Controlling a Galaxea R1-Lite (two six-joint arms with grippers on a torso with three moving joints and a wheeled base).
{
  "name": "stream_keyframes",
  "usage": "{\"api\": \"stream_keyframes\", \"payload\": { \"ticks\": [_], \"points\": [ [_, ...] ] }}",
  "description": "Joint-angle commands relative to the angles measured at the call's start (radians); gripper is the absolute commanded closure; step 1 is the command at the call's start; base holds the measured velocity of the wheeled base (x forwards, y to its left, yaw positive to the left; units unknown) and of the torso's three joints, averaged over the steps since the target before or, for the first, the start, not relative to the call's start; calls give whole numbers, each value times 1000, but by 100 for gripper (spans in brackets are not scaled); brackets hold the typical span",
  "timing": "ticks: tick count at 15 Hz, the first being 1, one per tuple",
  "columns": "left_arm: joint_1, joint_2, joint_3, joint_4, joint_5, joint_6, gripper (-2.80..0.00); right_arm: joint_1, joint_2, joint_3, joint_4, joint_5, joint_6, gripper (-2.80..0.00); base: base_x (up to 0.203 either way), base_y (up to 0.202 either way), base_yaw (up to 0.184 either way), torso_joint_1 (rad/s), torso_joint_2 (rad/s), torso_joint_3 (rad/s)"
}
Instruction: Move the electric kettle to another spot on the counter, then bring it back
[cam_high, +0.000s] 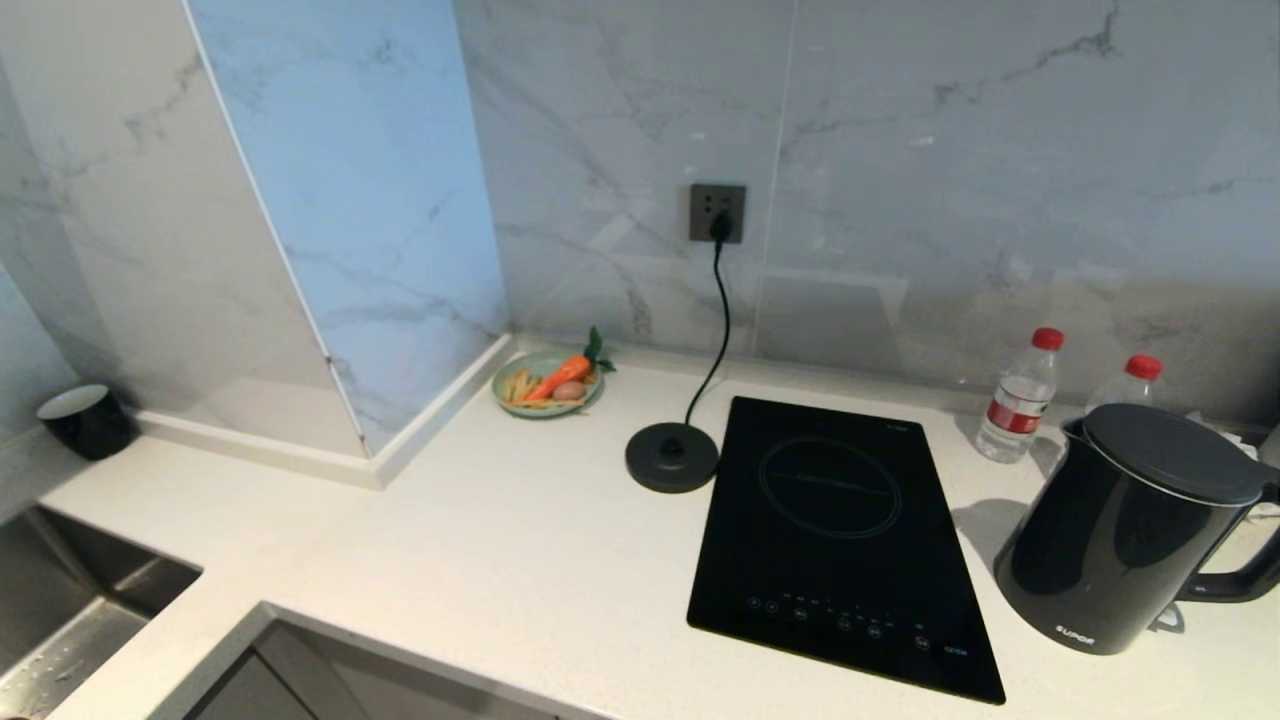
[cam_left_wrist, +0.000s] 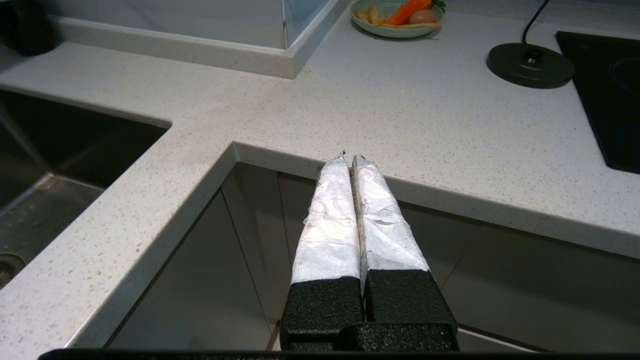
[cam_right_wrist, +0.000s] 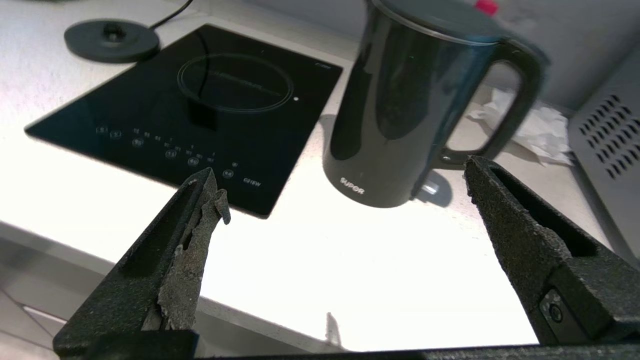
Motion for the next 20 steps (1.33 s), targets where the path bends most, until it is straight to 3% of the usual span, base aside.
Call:
{"api": "stream_keyframes", "payload": {
  "ticks": [1,7,8,10,11,13,14,17,20],
  "points": [
    [0,0,0,0,1,0,0,-1,-1,102,-123,46,-18,-280,0,0,0,0,0,0],
    [0,0,0,0,1,0,0,0,-2,106,-120,62,-30,-280,0,0,0,0,0,0],
    [0,0,0,1,1,0,0,0,0,106,-122,61,-20,-280,0,0,0,0,0,0],
    [0,0,0,0,1,0,0,0,0,122,-131,48,76,-280,0,0,0,0,0,0],
    [0,0,0,1,1,0,0,0,0,126,-134,42,78,-280,0,0,0,0,0,0],
    [0,0,0,1,1,0,0,0,-1,124,-134,56,6,-280,0,0,0,0,0,0],
    [0,0,0,0,1,0,0,0,0,124,-134,56,26,-280,0,0,0,0,0,0],
    [0,0,0,0,1,-2,0,0,-1,126,-135,2,209,-280,0,0,0,0,0,0],
    [0,0,0,0,1,-2,0,0,-2,126,-136,-1,210,-280,0,0,0,0,0,0]
  ]
}}
